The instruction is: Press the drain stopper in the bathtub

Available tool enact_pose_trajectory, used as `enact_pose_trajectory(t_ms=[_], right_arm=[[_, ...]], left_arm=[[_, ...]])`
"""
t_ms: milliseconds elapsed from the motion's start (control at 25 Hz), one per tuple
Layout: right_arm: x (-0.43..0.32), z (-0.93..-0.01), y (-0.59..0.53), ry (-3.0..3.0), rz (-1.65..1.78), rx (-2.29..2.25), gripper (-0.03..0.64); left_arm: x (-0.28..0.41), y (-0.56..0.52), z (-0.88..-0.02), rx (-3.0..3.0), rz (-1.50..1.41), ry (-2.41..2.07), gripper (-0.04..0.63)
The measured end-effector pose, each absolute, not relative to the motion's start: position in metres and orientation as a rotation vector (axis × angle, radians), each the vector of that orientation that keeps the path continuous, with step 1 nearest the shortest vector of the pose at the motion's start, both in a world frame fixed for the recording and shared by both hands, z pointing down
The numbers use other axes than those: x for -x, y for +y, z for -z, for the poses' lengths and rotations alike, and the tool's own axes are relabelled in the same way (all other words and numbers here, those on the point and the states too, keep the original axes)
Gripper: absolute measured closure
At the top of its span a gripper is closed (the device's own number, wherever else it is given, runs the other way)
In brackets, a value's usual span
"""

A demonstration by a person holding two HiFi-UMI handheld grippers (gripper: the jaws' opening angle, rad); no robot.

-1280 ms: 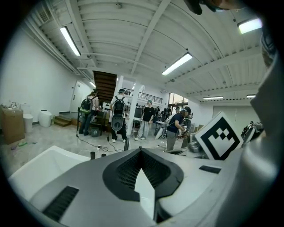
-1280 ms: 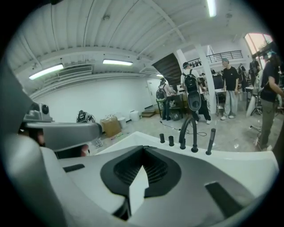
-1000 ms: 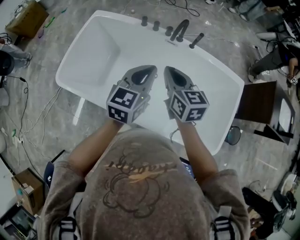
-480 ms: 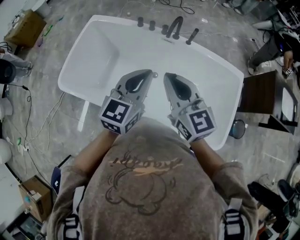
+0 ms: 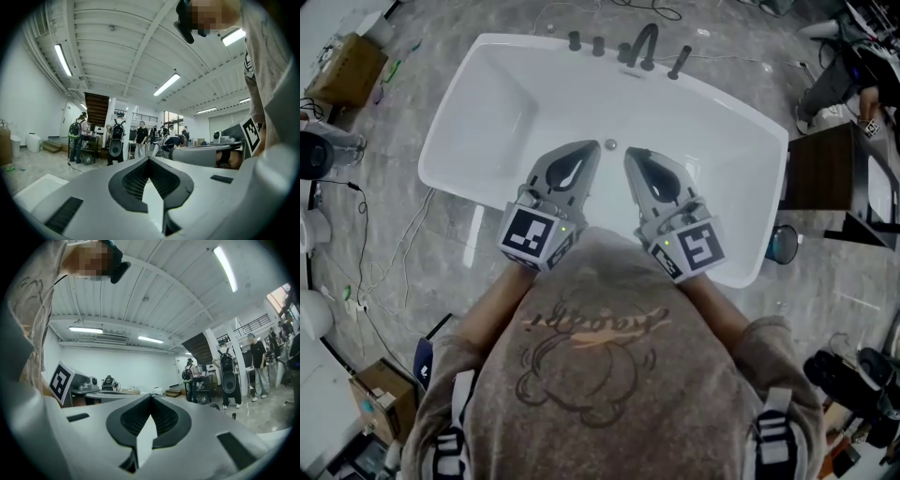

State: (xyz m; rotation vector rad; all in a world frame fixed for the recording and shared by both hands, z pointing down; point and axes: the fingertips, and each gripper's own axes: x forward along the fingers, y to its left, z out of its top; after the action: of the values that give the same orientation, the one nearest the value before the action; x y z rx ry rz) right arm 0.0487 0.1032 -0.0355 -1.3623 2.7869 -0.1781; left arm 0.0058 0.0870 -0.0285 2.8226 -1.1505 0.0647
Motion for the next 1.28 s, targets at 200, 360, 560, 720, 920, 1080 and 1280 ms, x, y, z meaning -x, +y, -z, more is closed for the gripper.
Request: enact_pose_trajectory(t_ms=[200,360,560,720,920,1080,1280], right_arm=[[-0.045,0.031,0.105,2.783,0.187,1.357,0.618],[-0.041,0.033,0.107,2.788,0.184,1.337,0.618],[-0.034,0.033,0.11,2.803,0.189,1.307,0.618],[-0.022,0.033,0.121,2.835,0.185,1.243,0.618],[-0.011,0.035,0.129,2.892,0.166,1.122,0.618],[-0.001,0.036,0.141,2.965,0.117,1.006,0.618],[0.003,0.033,0.147,3.002,0.118,0.976,0.618]], left_arm=[[-0.003,0.091,0.025,-2.828,-0.057,-1.153,0.594],[0.002,0.094,0.023,-2.81,-0.05,-1.163,0.595],[0.01,0.098,0.022,-2.79,-0.052,-1.173,0.594],[0.017,0.107,0.022,-2.776,-0.052,-1.18,0.594],[0.021,0.11,0.024,-2.77,-0.052,-1.183,0.594],[0.022,0.116,0.024,-2.777,-0.053,-1.186,0.594],[0.023,0.122,0.021,-2.774,-0.065,-1.187,0.594]])
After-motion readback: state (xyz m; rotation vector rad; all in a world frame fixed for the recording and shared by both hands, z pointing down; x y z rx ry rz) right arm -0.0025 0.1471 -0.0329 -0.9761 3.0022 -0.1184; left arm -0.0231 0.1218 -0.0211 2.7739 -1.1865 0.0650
